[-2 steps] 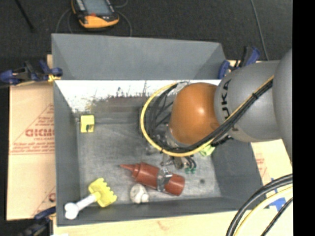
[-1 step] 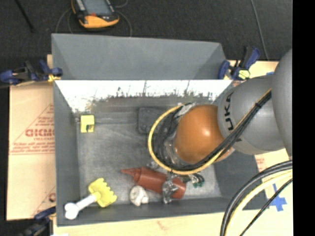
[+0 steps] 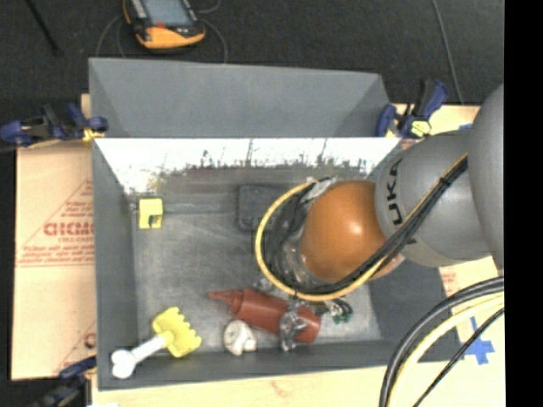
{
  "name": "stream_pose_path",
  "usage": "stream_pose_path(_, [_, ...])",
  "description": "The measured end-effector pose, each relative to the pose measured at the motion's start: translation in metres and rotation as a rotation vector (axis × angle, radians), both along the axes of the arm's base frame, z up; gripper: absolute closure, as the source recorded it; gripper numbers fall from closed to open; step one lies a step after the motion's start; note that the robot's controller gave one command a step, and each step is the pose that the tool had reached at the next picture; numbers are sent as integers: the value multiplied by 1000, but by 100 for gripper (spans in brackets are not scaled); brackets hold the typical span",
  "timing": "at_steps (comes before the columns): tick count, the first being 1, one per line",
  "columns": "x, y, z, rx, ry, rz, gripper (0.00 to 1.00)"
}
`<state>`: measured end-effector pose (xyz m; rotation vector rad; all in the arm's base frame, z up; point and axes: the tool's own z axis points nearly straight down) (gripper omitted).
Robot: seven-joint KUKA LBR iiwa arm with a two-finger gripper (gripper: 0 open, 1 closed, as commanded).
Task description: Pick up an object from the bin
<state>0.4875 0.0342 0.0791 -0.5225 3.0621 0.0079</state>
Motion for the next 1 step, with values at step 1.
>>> stream_pose_path(1, [18,-4,173,-10,22,-47,100])
